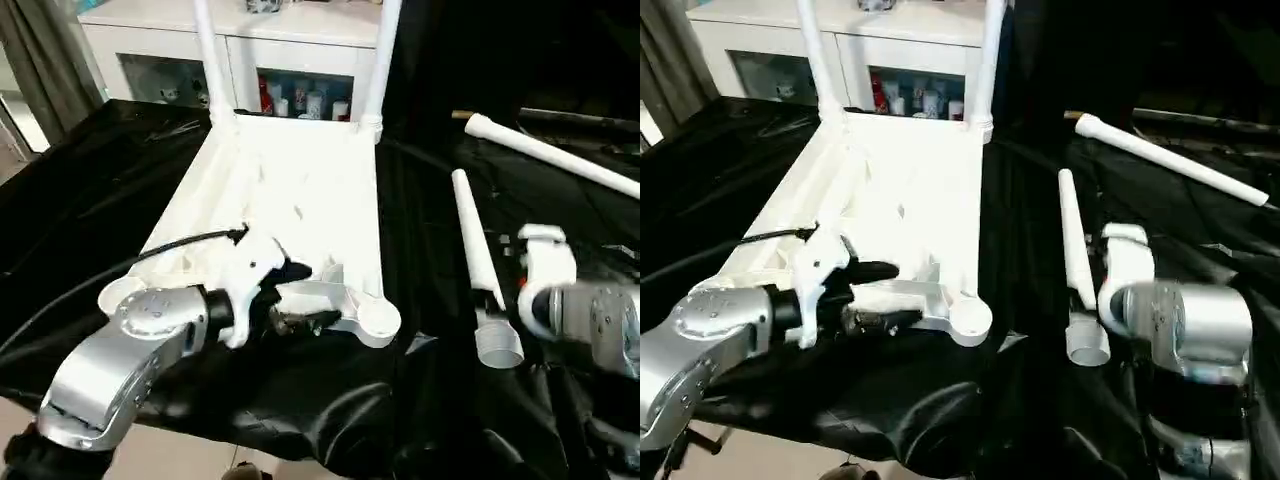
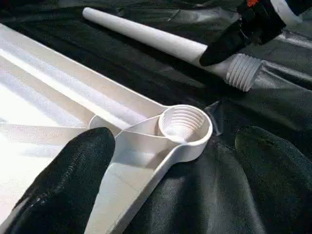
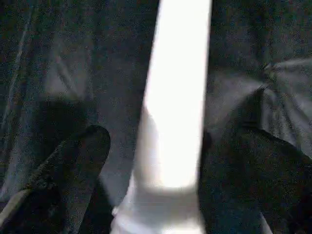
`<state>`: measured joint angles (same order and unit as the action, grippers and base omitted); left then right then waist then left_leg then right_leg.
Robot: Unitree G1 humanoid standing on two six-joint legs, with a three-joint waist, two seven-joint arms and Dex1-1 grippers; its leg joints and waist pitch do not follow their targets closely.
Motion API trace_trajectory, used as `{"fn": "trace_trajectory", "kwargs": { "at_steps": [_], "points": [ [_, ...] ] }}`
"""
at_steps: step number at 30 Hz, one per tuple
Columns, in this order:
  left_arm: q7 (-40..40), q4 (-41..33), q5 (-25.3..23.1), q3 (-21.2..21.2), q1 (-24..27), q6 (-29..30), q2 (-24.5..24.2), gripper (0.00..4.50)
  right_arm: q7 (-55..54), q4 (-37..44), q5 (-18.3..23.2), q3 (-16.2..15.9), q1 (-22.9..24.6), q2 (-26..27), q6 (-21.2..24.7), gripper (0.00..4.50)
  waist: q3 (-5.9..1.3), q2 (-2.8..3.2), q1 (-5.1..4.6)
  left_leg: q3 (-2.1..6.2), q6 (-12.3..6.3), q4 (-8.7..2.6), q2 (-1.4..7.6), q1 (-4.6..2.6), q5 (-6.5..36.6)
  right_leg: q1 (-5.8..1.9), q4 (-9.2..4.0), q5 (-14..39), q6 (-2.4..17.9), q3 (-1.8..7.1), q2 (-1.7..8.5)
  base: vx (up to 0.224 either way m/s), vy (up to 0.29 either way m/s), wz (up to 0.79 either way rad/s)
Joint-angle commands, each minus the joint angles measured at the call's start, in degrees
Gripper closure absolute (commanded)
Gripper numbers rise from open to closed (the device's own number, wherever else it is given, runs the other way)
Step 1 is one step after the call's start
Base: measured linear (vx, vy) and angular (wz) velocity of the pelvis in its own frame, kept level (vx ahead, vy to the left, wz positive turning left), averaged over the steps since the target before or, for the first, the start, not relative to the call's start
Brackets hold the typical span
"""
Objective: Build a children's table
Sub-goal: Pick table leg
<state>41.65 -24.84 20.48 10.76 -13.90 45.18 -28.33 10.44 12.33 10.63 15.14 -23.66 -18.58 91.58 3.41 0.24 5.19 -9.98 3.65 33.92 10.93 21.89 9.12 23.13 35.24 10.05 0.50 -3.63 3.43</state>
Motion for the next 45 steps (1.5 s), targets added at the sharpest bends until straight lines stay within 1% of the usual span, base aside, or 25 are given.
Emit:
{"fn": "trace_trajectory", "kwargs": {
  "at_steps": [1,2,3,4,5,7,8,9,11,13,15,17,18,19,21,23,26,31,35,36,38,41,43,44,45],
  "points": [
    [-0.4,-1.5,-0.4,1.0,0.2,0.5,-0.5,0.03,0.0,2.0,1.1,0.5,1.2,0.3,0.9,0.00,-3.61,-0.62,0.16,0.67,3.55,-3.94,1.49,-1.47,12.6,-1.88,-5.28,23.6,1.8,2.77,3.90,0.000,0.000,0.00],
    [-0.5,-1.7,-0.4,1.0,0.2,0.5,-0.6,0.03,0.1,2.2,1.2,0.3,1.6,0.4,0.9,0.00,-3.65,-0.84,0.13,0.70,3.66,-4.01,1.51,-1.42,12.8,-1.91,-5.27,23.6,1.6,2.74,3.90,0.000,0.000,0.00],
    [-0.5,-1.7,-0.4,1.0,0.2,0.5,-0.6,0.03,0.1,2.3,1.2,0.3,1.7,0.4,0.9,0.00,-3.72,-0.78,0.13,0.71,3.73,-4.00,1.51,-1.49,12.8,-1.88,-5.24,23.5,1.6,2.72,3.91,0.000,0.000,0.00],
    [-0.5,-1.8,-0.4,1.1,0.3,0.5,-0.7,0.03,0.1,2.5,1.4,0.3,2.2,0.6,0.9,0.00,-3.65,-0.97,0.02,0.70,3.88,-4.00,1.45,-1.43,13.3,-1.85,-5.33,24.0,1.5,2.70,3.86,0.000,0.000,0.00],
    [-0.5,-1.8,-0.5,1.1,0.3,0.5,-0.9,0.03,0.1,2.7,1.4,0.3,2.4,0.8,0.9,0.00,-3.64,-0.95,0.10,0.70,3.93,-3.99,1.43,-1.53,13.7,-1.76,-5.43,24.8,1.2,2.71,3.92,0.000,0.000,0.00],
    [-0.7,-1.9,-0.9,1.1,0.4,0.3,-1.3,0.03,0.2,3.3,1.7,0.4,3.5,1.0,0.9,0.00,-3.55,-1.42,0.02,0.63,3.86,-3.96,1.37,-1.53,14.2,-1.67,-5.70,26.4,0.5,2.71,3.93,0.000,0.000,0.00],
    [-0.7,-1.9,-0.9,1.1,0.4,0.3,-1.3,0.03,0.1,3.5,1.8,0.5,3.8,1.0,0.9,0.00,-3.59,-1.27,0.12,0.71,3.91,-3.98,1.37,-1.53,14.1,-1.66,-5.68,26.9,0.2,2.69,3.99,0.000,0.000,0.00],
    [-0.8,-2.0,-1.0,1.1,0.5,0.2,-1.3,0.03,0.2,4.1,2.1,0.8,4.3,1.2,0.9,0.00,-3.60,-1.64,-0.03,0.72,3.91,-3.98,1.37,-1.53,14.4,-1.64,-5.76,27.3,-0.1,2.61,3.94,0.000,0.000,0.00],
    [-0.8,-2.0,-1.0,1.0,0.4,0.2,-1.4,0.03,0.2,4.6,2.3,1.0,4.8,1.3,0.9,0.00,-3.60,-1.47,0.07,0.75,3.95,-3.96,1.35,-1.58,14.5,-1.57,-5.77,27.8,-0.3,2.61,3.99,0.000,0.000,0.00],
    [-1.1,-2.1,-0.9,0.8,0.4,0.2,-1.5,0.03,-0.1,6.1,3.4,1.3,6.6,1.7,0.9,0.00,-3.54,-1.52,0.05,0.76,3.97,-3.97,1.36,-1.60,15.1,-1.46,-5.99,28.2,-0.8,2.60,3.98,0.000,0.000,0.00],
    [-1.4,-2.1,-0.8,0.9,0.4,0.1,-1.7,0.03,-0.2,6.3,4.0,0.9,7.5,1.7,0.9,0.00,-3.62,-1.68,-0.08,0.89,4.10,-4.07,1.37,-1.60,15.8,-1.49,-5.98,28.1,-0.7,2.48,3.94,0.000,0.000,0.00],
    [-1.5,-2.1,-0.8,0.9,0.4,0.1,-1.7,0.03,-0.1,6.2,4.1,0.7,7.7,1.6,0.9,0.00,-3.63,-1.68,-0.07,0.92,4.21,-4.07,1.38,-1.66,16.2,-1.44,-5.96,28.2,-0.6,2.47,3.94,0.000,0.000,0.00],
    [-1.5,-2.2,-0.8,1.0,0.4,0.1,-1.7,0.03,0.1,6.1,4.4,0.5,7.9,1.6,0.9,0.00,-3.60,-1.87,-0.11,0.92,4.19,-4.09,1.37,-1.61,16.2,-1.45,-5.96,28.4,-0.6,2.47,3.96,0.000,0.000,0.00],
    [-1.5,-2.2,-0.8,1.0,0.4,0.1,-1.8,0.03,0.1,6.1,4.4,0.5,8.0,1.6,0.9,0.00,-3.58,-1.84,-0.07,0.90,4.16,-4.05,1.32,-1.60,16.2,-1.43,-6.01,28.7,-0.7,2.48,3.99,0.000,0.000,0.00],
    [-1.6,-2.4,-1.0,1.0,0.6,0.1,-1.8,0.00,0.3,6.1,4.8,0.1,8.7,1.7,0.9,0.35,-3.50,-1.81,-0.08,0.93,4.24,-4.02,1.30,-1.68,16.8,-1.29,-6.23,29.7,-1.0,2.47,4.03,0.000,0.000,0.00],
    [-1.6,-2.4,-1.0,1.0,0.7,0.1,-1.9,0.00,0.1,6.1,5.0,0.0,8.9,1.8,0.9,0.40,-3.50,-1.88,-0.16,0.99,4.28,-4.03,1.25,-1.69,17.4,-1.29,-6.29,30.3,-1.3,2.38,3.98,0.000,0.000,0.00],
    [-1.7,-2.3,-1.1,1.3,0.7,-0.1,-2.0,0.00,-0.3,6.1,5.5,0.1,9.1,1.9,0.9,0.79,-3.56,-1.87,-0.15,1.02,4.29,-4.03,1.27,-1.75,17.6,-1.22,-6.33,30.0,-1.4,2.37,3.94,0.000,0.000,0.00],
    [-1.7,-1.8,-1.1,1.4,0.5,-0.5,-2.1,0.00,-0.3,5.4,5.7,0.1,9.2,1.6,0.9,1.06,-3.52,-1.81,-0.14,1.04,4.32,-3.98,1.20,-1.79,18.2,-1.16,-6.47,30.8,-1.5,2.32,3.95,0.000,0.000,0.00],
    [-1.6,-1.7,-1.1,1.4,0.4,-0.6,-2.1,0.00,-0.3,4.8,5.7,0.1,9.1,1.5,0.9,1.38,-3.53,-1.78,-0.18,1.09,4.40,-4.05,1.25,-1.77,18.4,-1.17,-6.44,30.4,-1.3,2.30,3.90,0.000,0.000,0.00],
    [-1.6,-1.7,-1.0,1.4,0.4,-0.5,-2.1,0.00,-0.4,4.3,5.9,0.5,9.2,1.6,0.9,1.54,-3.55,-1.79,-0.18,1.09,4.38,-4.05,1.26,-1.74,18.3,-1.20,-6.40,30.2,-1.3,2.32,3.91,0.000,0.000,0.00],
    [-1.6,-1.8,-0.9,1.4,0.4,-0.5,-2.0,0.00,-0.5,3.9,5.9,0.8,9.5,1.8,0.9,1.57,-3.43,-1.60,-0.18,1.12,4.48,-4.11,1.25,-1.79,18.8,-1.11,-6.43,30.3,-1.2,2.31,3.88,0.000,0.000,0.00],
    [-1.8,-1.6,-1.0,1.5,0.6,-0.5,-1.9,0.00,-0.7,3.5,5.7,1.3,10.2,2.1,0.9,1.64,-3.35,-1.67,-0.26,1.16,4.50,-4.11,1.20,-1.84,19.5,-1.06,-6.61,31.3,-1.4,2.26,3.88,0.000,0.000,0.00],
    [-1.9,-1.5,-1.0,1.5,0.6,-0.6,-1.8,0.00,-0.9,3.4,5.5,1.6,10.4,2.2,0.9,1.65,-3.30,-1.67,-0.26,1.17,4.52,-4.12,1.23,-2.01,20.3,-0.94,-6.76,31.9,-1.6,2.24,3.88,0.000,0.000,0.00],
    [-2.0,-1.4,-1.0,1.5,0.7,-0.6,-1.8,0.00,-1.3,3.5,5.2,2.0,10.3,2.5,0.9,1.66,-3.07,-1.47,-0.36,1.23,4.69,-4.13,1.14,-2.20,21.7,-0.75,-7.06,33.2,-1.7,2.14,3.79,0.000,0.000,0.00],
    [-2.0,-1.3,-1.0,1.4,0.7,-0.6,-1.8,0.00,-1.4,3.7,5.1,2.2,10.2,2.6,0.9,1.66,-3.07,-1.60,-0.40,1.27,4.69,-4.09,1.07,-2.28,22.2,-0.78,-7.16,34.0,-1.9,2.05,3.83,0.000,0.000,0.00]
  ]
}}
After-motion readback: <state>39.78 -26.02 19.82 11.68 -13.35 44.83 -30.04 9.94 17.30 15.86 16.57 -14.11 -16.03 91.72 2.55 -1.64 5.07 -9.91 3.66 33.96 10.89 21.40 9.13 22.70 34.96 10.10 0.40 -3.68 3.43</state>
